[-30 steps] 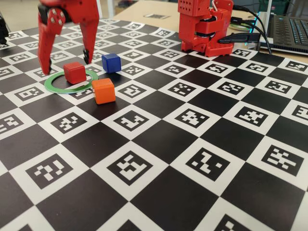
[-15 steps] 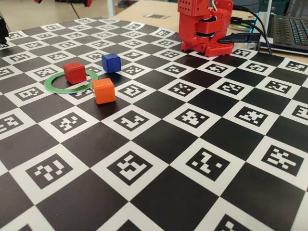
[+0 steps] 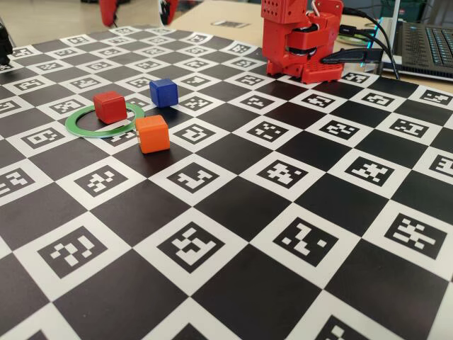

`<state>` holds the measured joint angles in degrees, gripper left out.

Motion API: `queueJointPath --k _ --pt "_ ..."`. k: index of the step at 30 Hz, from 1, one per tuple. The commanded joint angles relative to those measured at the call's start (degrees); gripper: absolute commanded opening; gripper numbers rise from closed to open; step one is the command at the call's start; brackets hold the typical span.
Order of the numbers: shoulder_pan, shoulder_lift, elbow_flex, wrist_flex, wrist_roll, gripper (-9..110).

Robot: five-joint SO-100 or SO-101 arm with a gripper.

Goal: Grab the red cube then put it in the green circle then put the blue cube on top and finally the orange cube on top

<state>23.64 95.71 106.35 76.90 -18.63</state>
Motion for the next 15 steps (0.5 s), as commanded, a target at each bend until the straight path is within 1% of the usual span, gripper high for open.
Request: queueJointPath --k 1,8,15 --pt "0.6 3.9 5.1 -6.4 -0.1 43" --pt "-0.3 2.2 11.2 -13.8 0.7 43" --pt "-1.5 0.4 12.3 -16.7 2.5 43"
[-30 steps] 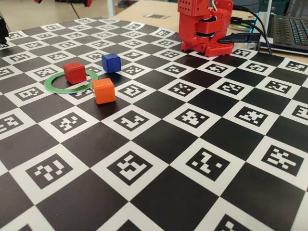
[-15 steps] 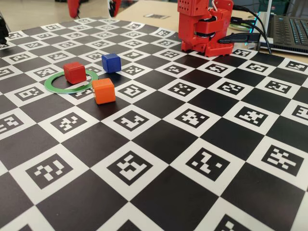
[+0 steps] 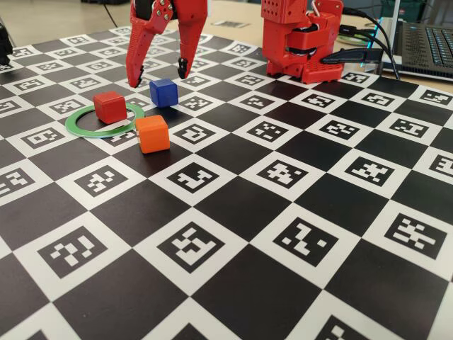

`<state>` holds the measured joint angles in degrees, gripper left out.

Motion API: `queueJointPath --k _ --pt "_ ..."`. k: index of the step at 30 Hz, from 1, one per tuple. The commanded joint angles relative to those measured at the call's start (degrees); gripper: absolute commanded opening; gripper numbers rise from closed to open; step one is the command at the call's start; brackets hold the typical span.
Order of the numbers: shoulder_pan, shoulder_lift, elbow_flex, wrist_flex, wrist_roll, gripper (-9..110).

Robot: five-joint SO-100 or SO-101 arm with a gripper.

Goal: Grab the red cube then put it in the green circle then put the blue cube on top and finally the orange cube on top

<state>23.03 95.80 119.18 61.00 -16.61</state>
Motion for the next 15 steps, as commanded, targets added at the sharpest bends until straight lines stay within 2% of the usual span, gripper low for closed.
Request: queueJointPath --k 1,15 --pt "-1.1 0.2 -0.4 -0.9 0.7 43" --pt "-2.8 -1.1 0.1 -2.7 6.8 43"
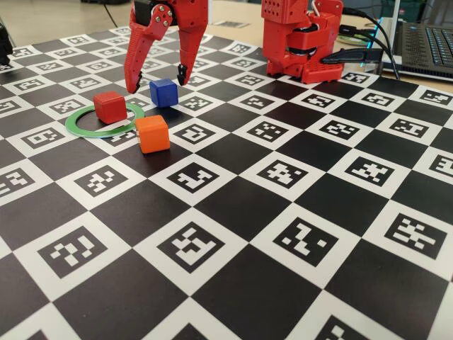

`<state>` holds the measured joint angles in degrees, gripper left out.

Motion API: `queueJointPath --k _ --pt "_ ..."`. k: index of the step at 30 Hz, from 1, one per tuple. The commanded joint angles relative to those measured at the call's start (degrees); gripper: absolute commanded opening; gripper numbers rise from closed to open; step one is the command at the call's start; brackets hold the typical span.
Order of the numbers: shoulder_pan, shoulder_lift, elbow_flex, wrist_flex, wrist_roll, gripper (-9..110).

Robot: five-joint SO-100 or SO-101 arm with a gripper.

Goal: Grab the red cube then put it in the green circle then put the blue cube on top and finally the orange cube on top

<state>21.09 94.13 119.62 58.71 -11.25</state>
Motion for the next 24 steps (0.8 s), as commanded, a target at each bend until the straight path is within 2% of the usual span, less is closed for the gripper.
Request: queueJointPath --k 1,13,24 --pt "-1.1 0.4 -0.2 -0.8 2.4 43" --pt "-2.3 0.4 0.4 -2.7 8.6 43" --pt "-1.3 0.3 1.1 -4.0 7.6 41"
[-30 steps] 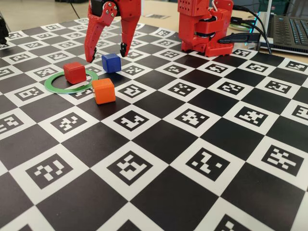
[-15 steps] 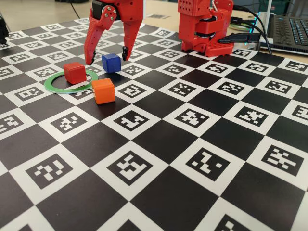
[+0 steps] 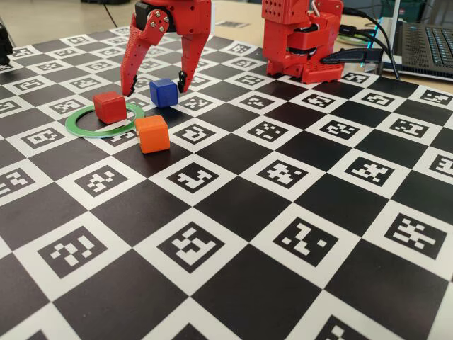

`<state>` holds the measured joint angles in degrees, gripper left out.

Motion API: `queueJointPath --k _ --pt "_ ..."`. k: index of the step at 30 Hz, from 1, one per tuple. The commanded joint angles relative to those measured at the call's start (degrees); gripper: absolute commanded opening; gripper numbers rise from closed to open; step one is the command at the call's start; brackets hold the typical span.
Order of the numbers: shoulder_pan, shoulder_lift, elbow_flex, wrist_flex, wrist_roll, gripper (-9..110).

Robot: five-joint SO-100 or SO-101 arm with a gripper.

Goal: Grab the red cube then put it in the green circle then put the blue cube on top and finally the orange cube on top

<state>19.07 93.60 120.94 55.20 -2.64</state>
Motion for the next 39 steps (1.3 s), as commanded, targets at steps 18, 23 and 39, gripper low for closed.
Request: queueJointPath --k 18,23,39 --pt "1.4 0.8 -0.2 -0.9 -1.8 10" --pt "1.2 0.9 -0.2 -0.9 -1.7 7" --pt "1.4 0.3 -21.4 18.5 -6.9 6"
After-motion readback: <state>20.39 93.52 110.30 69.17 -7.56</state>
